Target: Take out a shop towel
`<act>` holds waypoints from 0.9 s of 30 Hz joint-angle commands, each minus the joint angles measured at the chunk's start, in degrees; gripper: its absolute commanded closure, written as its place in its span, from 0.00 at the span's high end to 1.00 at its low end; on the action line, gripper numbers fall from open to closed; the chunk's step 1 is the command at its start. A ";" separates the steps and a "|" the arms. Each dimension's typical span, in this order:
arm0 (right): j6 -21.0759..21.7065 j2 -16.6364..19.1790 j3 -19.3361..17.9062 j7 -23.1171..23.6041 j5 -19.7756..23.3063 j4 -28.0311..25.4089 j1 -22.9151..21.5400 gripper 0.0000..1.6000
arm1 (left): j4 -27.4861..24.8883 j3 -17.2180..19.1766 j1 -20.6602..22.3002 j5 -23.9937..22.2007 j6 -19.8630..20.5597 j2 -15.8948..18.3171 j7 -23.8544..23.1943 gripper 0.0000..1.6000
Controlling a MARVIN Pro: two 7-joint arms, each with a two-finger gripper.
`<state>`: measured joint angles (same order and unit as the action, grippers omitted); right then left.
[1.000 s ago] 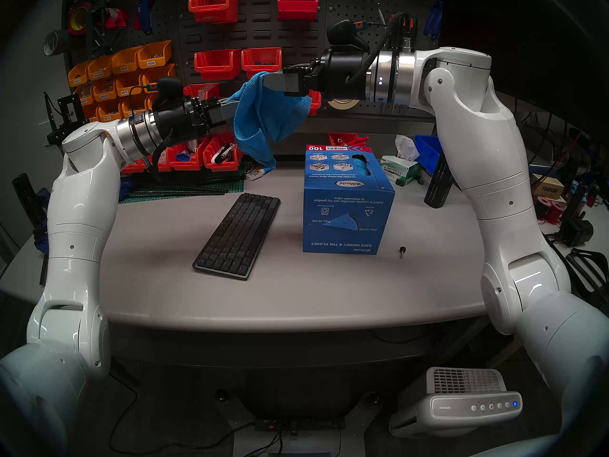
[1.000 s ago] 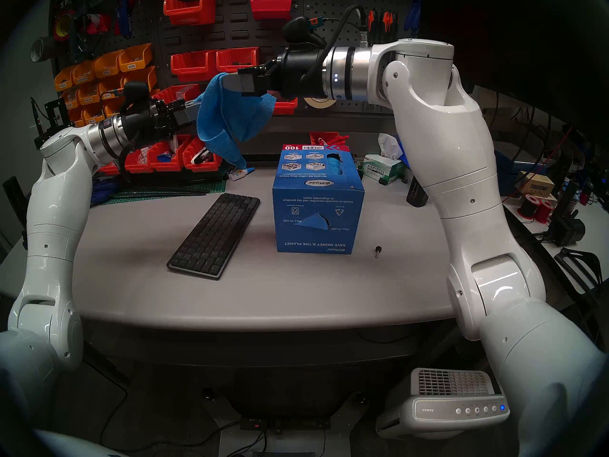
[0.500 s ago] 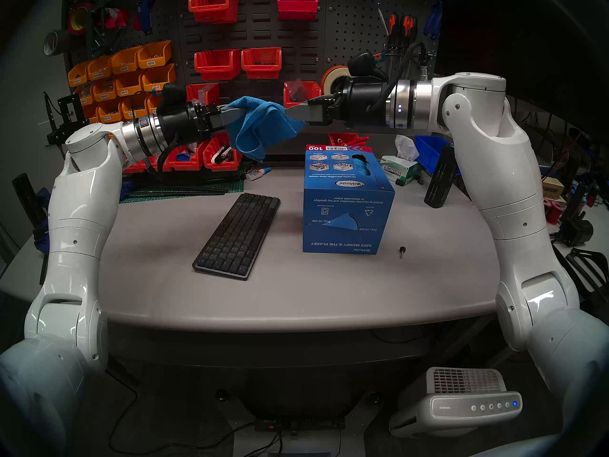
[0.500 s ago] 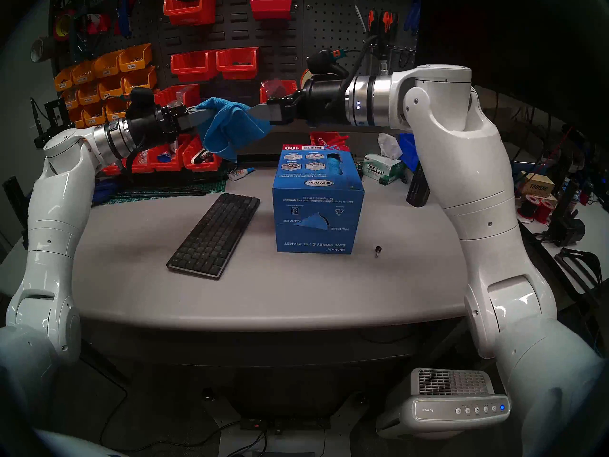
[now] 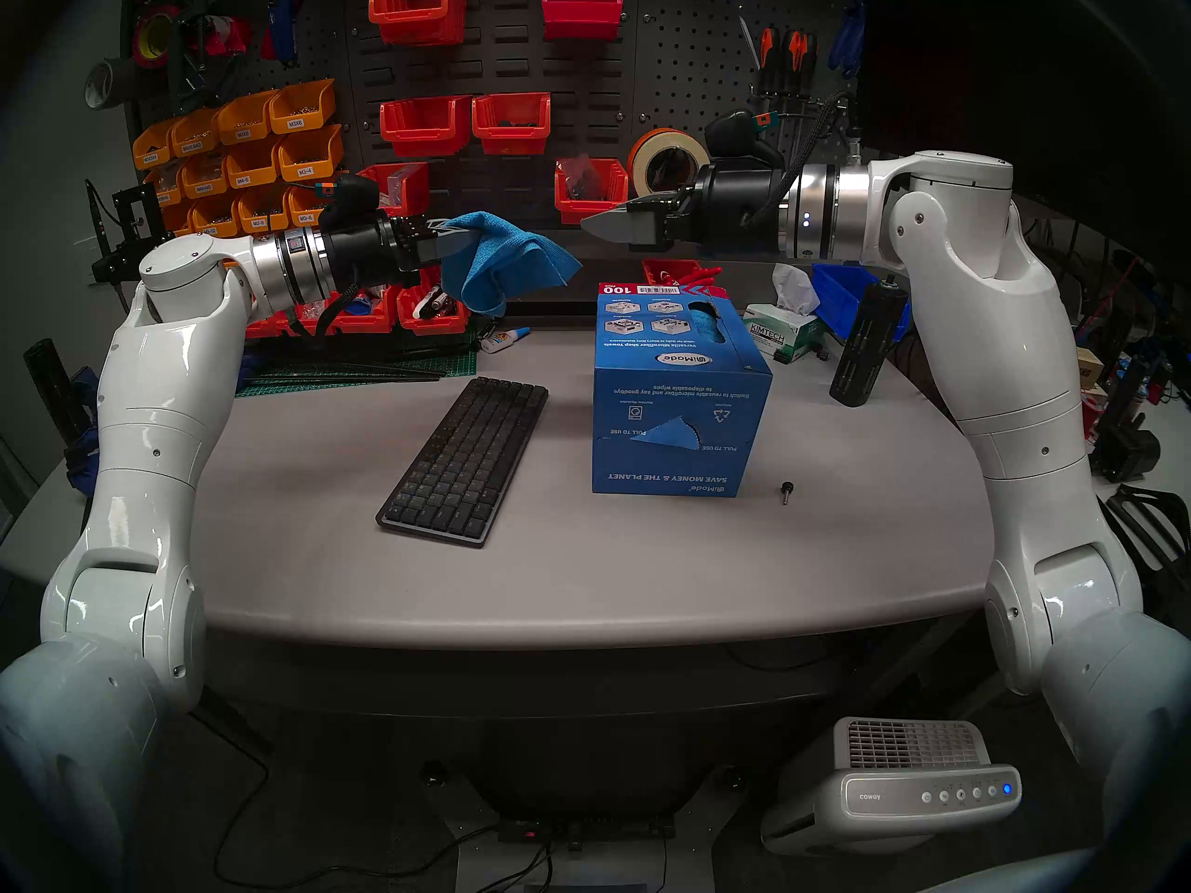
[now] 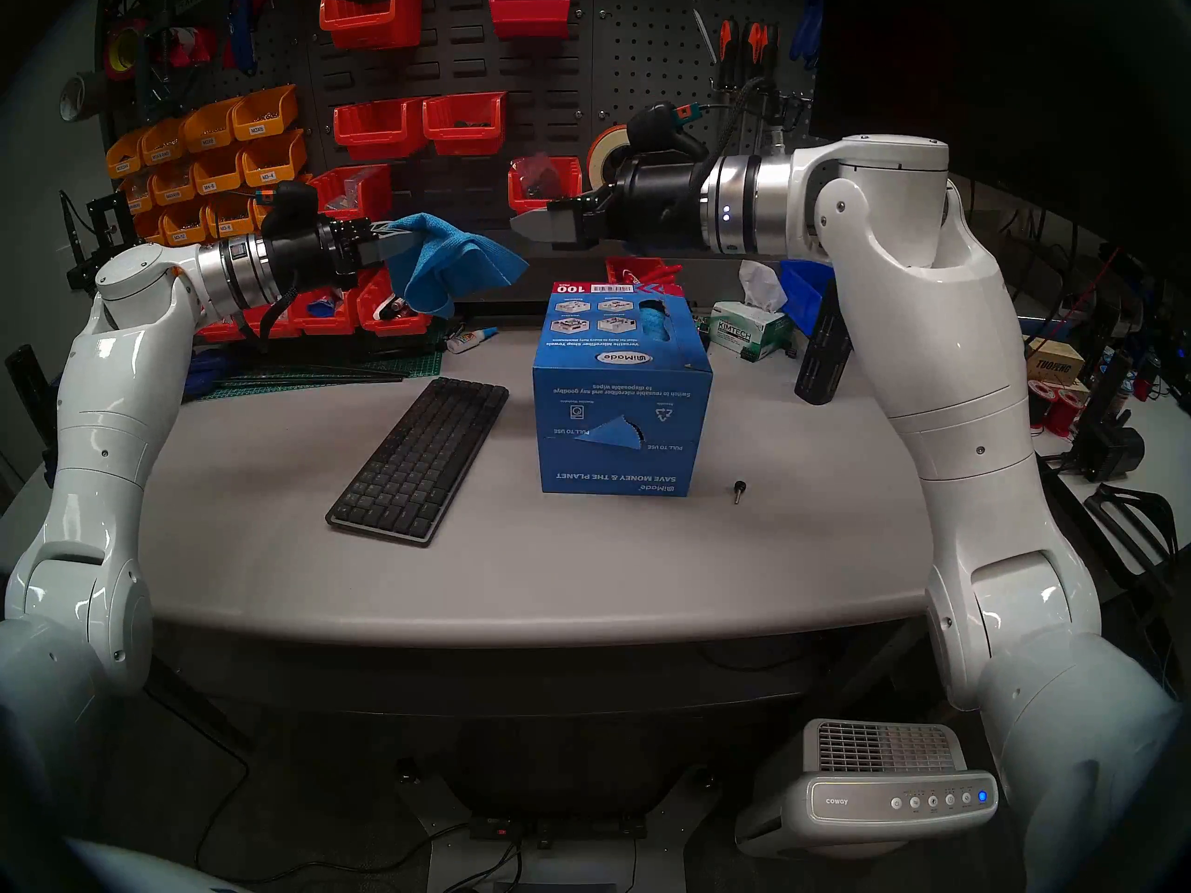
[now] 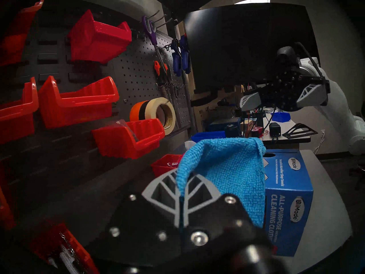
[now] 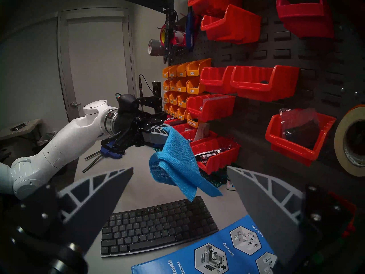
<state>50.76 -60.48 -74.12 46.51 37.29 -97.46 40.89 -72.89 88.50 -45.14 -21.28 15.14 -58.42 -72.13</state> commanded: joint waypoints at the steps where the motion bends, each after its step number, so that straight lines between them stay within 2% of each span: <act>1: -1.24 -0.35 -1.17 -0.16 0.21 -1.03 -0.87 1.00 | -2.95 0.31 1.53 0.60 -3.16 0.91 -0.92 1.00; 11: -1.19 0.68 -2.06 -0.44 0.63 -2.06 0.03 1.00 | -2.15 0.23 2.14 6.68 -12.27 3.13 -0.41 1.00; 15: -1.25 0.87 -2.34 -0.43 0.86 -2.27 0.32 1.00 | -2.08 1.73 2.00 6.43 -12.98 3.17 -0.05 1.00; 21: -1.56 1.76 -3.96 -0.93 1.27 -3.79 1.75 1.00 | -2.42 5.32 0.35 5.96 -12.84 2.88 3.58 1.00; 27: -4.06 3.12 -7.52 -4.02 0.31 -7.59 6.16 1.00 | -3.85 10.26 -3.25 4.63 -11.76 2.79 7.51 1.00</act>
<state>49.43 -58.97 -77.15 44.98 38.24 -100.72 43.77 -74.64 93.09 -46.56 -14.32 2.44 -55.88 -68.56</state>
